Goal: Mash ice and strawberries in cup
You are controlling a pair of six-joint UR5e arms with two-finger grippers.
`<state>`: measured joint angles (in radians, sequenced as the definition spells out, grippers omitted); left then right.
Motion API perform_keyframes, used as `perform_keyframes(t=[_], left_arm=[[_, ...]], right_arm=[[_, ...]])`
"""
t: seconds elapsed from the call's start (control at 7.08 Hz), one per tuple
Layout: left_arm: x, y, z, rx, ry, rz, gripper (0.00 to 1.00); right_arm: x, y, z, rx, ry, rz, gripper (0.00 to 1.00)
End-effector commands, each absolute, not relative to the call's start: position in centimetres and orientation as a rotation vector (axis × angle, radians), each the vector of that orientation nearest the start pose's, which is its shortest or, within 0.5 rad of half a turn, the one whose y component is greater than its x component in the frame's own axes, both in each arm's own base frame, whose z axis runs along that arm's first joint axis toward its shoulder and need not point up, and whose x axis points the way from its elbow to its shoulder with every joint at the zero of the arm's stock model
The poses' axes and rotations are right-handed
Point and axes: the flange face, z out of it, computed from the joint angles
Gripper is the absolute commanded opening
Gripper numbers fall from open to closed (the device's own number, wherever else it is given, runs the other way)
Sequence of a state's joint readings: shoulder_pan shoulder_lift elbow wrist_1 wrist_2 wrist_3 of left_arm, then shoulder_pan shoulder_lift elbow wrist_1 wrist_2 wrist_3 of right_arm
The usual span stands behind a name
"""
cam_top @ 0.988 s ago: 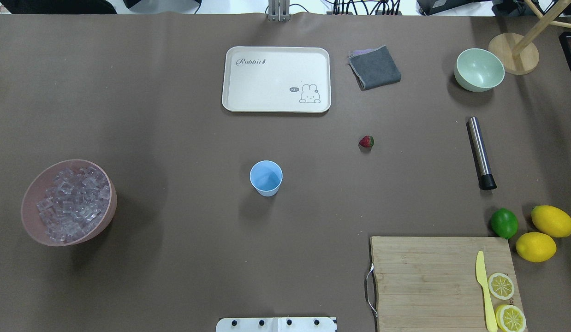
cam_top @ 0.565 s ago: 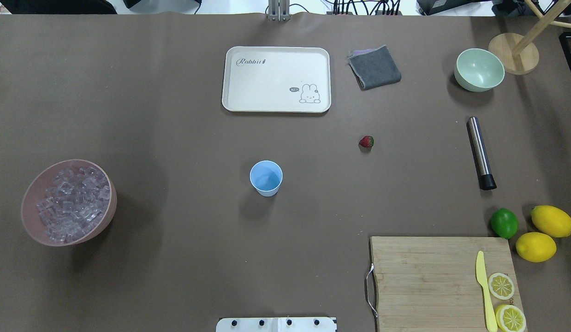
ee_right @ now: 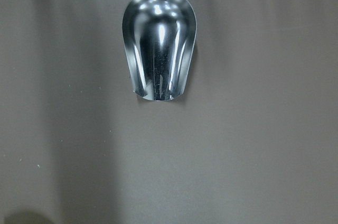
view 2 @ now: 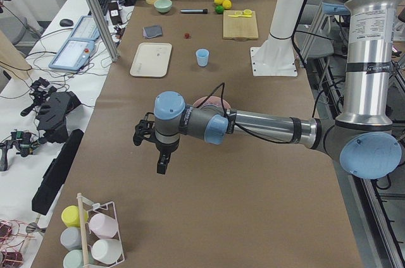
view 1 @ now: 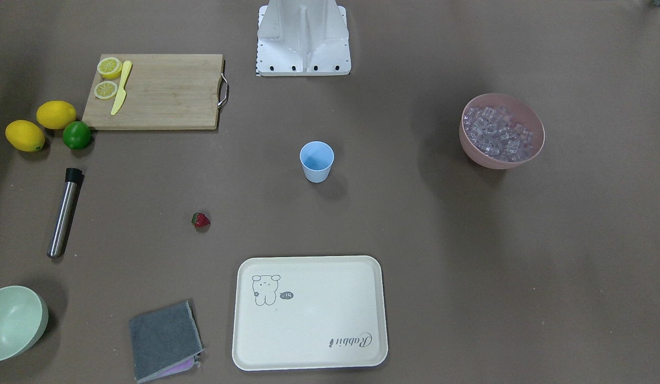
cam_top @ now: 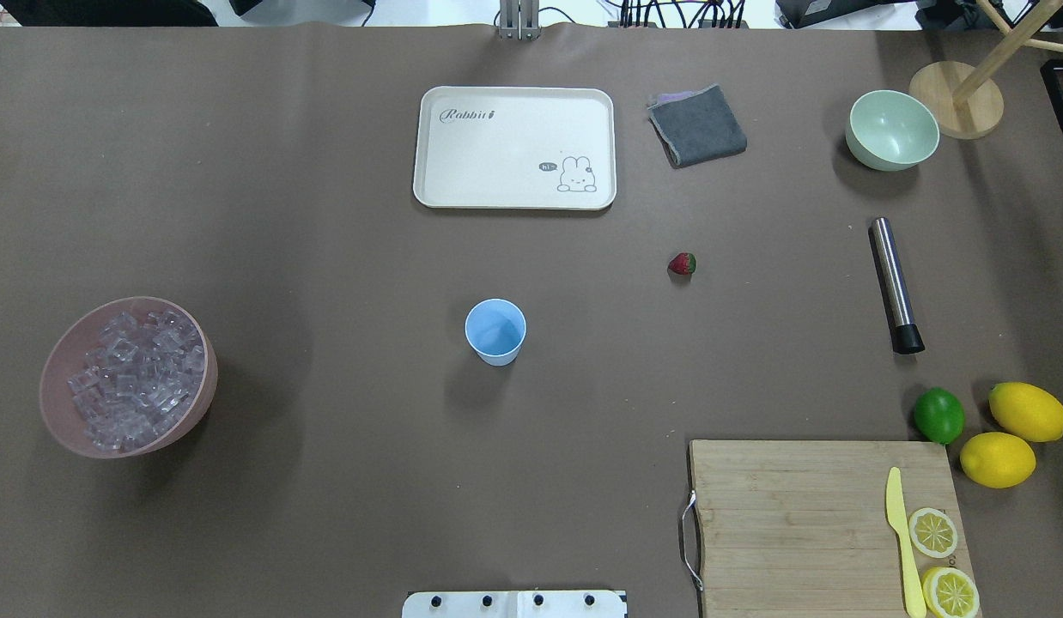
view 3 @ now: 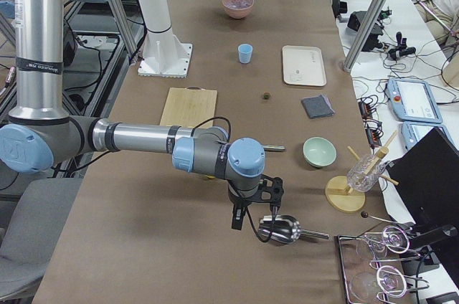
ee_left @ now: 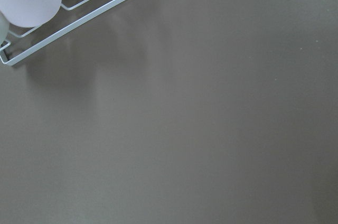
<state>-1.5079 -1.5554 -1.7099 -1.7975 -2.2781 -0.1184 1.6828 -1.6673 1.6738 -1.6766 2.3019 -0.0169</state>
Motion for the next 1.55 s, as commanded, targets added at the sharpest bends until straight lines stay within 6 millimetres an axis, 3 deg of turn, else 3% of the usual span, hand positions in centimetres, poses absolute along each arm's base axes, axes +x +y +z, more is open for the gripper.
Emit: perform_keyframes(t=[0.0,0.28,0.42,0.71,1.13,1.41], left_arm=[[-2.2,-51.0,56.0,0.381,0.745,0.121,0.98],[2.6,-50.4,51.3,0.350,0.809,0.024,0.98],[4.1,-48.9,50.7,0.370,0.826,0.054,0.98],[8.0,-47.9,49.3,0.395,0.887,0.080,0.98],[16.6,-42.8,45.8,0.293,1.003,-0.009,0.98],[21.2,-39.9,43.5,0.196,1.063,-0.001,0.98]], right_arm=[[11.6,-43.4,66.5,-0.044,-0.737,0.126,1.00],[11.6,-43.4,66.5,-0.045,-0.739,0.126,1.00],[11.6,-43.5,66.4,-0.044,-0.741,0.127,1.00],[11.6,-43.4,66.4,-0.044,-0.742,0.127,1.00],[11.5,-43.2,66.7,-0.051,-0.744,0.130,1.00],[11.4,-43.1,66.9,-0.055,-0.746,0.131,1.00]])
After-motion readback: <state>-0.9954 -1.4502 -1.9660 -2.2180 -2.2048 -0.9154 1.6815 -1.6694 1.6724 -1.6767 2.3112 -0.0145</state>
